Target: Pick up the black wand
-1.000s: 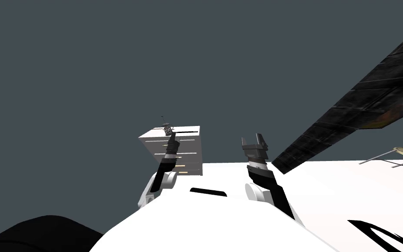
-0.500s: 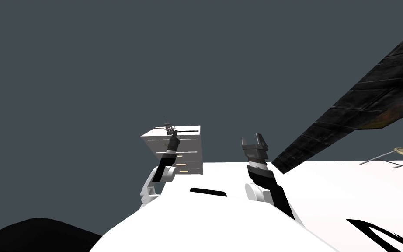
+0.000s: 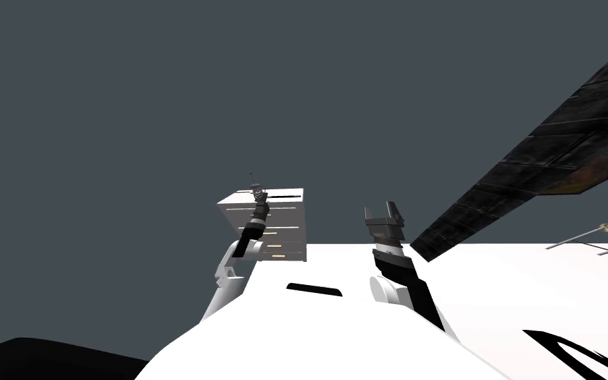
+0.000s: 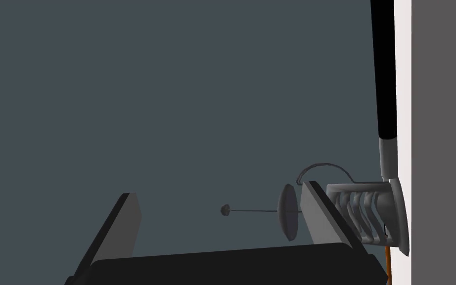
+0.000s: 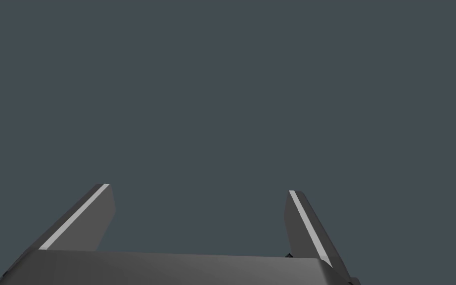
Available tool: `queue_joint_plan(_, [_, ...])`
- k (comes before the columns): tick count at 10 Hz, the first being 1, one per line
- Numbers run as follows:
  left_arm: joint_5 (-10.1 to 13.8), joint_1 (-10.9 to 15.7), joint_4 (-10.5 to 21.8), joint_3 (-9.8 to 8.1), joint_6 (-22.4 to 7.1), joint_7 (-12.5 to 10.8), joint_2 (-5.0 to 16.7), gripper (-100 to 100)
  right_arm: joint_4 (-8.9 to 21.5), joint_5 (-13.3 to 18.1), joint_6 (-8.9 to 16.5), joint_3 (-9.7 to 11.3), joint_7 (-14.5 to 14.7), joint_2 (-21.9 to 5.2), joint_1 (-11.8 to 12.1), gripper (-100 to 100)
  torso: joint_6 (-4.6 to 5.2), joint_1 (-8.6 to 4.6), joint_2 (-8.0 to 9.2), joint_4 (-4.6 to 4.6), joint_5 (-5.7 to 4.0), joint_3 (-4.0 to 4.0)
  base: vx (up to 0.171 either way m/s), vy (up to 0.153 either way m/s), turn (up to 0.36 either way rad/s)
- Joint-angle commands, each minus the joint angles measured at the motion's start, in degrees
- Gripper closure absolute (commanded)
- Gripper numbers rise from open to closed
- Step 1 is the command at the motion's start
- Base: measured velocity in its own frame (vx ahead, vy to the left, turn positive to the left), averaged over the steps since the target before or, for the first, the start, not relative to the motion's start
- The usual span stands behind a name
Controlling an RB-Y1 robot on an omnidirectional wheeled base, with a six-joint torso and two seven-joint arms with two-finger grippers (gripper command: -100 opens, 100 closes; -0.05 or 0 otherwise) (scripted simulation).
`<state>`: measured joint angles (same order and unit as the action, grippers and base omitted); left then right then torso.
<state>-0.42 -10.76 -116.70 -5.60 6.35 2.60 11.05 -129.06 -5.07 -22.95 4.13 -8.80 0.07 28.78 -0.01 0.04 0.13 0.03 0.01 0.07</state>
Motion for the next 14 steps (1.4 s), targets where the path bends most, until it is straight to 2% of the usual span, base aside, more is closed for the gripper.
queue_joint_plan(1, [-0.38,2.46,0.78,-0.38,-2.86,0.56,-0.19,-100,0.00,0.00,0.00,0.00,0.00,0.00,0.00,0,0.00,0.00,0.00,0.00,0.00,0.00,-0.036,0.002,0.013])
queue_joint_plan(2, [-0.48,4.38,2.74,-1.99,-4.64,0.95,0.63,-100,0.00,0.00,0.00,0.00,0.00,0.00,0.00,0,0.01,-0.03,-0.01,0.00,0.00,0.00,-0.043,0.002,0.026])
queue_joint_plan(3, [-0.48,6.05,2.74,-1.99,-6.60,0.95,0.63,-100,0.00,0.00,0.00,0.00,0.00,0.00,0.00,0,0.00,-0.03,0.00,0.00,0.00,0.00,-0.035,0.002,0.012])
queue_joint_plan(4, [-0.60,8.18,4.83,-3.66,-8.41,1.34,1.37,-100,0.00,0.00,0.00,0.00,0.00,0.00,0.00,0,0.01,-0.03,-0.02,0.00,-0.01,-0.01,-0.041,0.007,0.025])
queue_joint_plan(5, [-0.60,9.61,4.83,-3.66,-10.17,1.34,1.37,-100,0.00,0.00,0.00,0.00,0.00,0.00,0.00,0,0.00,-0.01,0.00,0.00,0.00,0.00,-0.035,0.005,0.017])
queue_joint_plan(6, [-0.60,9.79,4.83,-3.66,-10.78,1.34,1.37,-100,0.00,0.00,0.00,0.00,0.00,0.00,0.00,0,0.01,-0.02,-0.02,0.00,0.00,-0.01,-0.012,0.002,-0.002])
queue_joint_plan(7, [-0.73,12.29,7.03,-5.34,-13.17,1.74,2.03,-100,0.00,0.00,0.00,0.00,0.00,0.00,0.00,0,0.01,-0.04,-0.07,-0.01,-0.01,-0.04,-0.021,0.002,0.030])
queue_joint_plan(8, [-0.73,13.66,7.03,-5.34,-14.68,1.74,2.03,-100,0.00,0.00,0.00,0.00,0.00,0.00,0.00,0,0.00,-0.02,-0.07,-0.02,0.00,-0.04,-0.024,0.003,0.018])
queue_joint_plan(9, [-0.90,15.43,9.32,-7.04,-16.43,2.14,2.60,-100,0.00,0.00,0.00,0.00,0.00,0.00,0.00,0,0.01,-0.03,-0.07,-0.01,-0.01,-0.04,-0.031,0.006,0.031])
queue_joint_plan(10, [-0.90,17.30,9.34,-7.04,-18.00,2.14,2.60,-100,0.00,0.00,0.00,0.00,0.00,0.00,0.00,0,-0.01,-0.01,-0.05,-0.01,0.00,-0.03,-0.031,0.006,0.015])
queue_joint_plan(11, [-0.90,17.62,9.34,-7.04,-19.01,2.14,2.60,-100,0.00,0.00,0.00,0.00,0.00,0.00,0.00,0,0.01,-0.02,-0.04,-0.01,0.00,-0.02,-0.014,0.004,-0.007])
queue_joint_plan(12, [-1.09,20.06,11.74,-8.73,-20.95,2.54,3.08,-100,0.00,0.00,0.00,0.00,0.00,0.00,0.00,0,0.00,-0.04,-0.07,-0.02,0.00,-0.04,-0.020,0.004,0.028])
queue_joint_plan(13, [-1.09,21.65,11.74,-8.73,-22.55,2.54,3.08,-100,0.00,0.00,0.00,0.00,0.00,0.00,0.00,0,0.00,-0.02,-0.07,-0.02,0.00,-0.04,-0.021,0.005,0.021])
queue_joint_plan(14, [-1.09,21.65,11.74,-8.73,-23.30,2.54,3.08,-100,0.00,0.00,0.00,0.00,0.00,0.00,0.00,0,0.00,-0.03,-0.07,-0.02,0.00,-0.04,-0.009,0.002,-0.003])
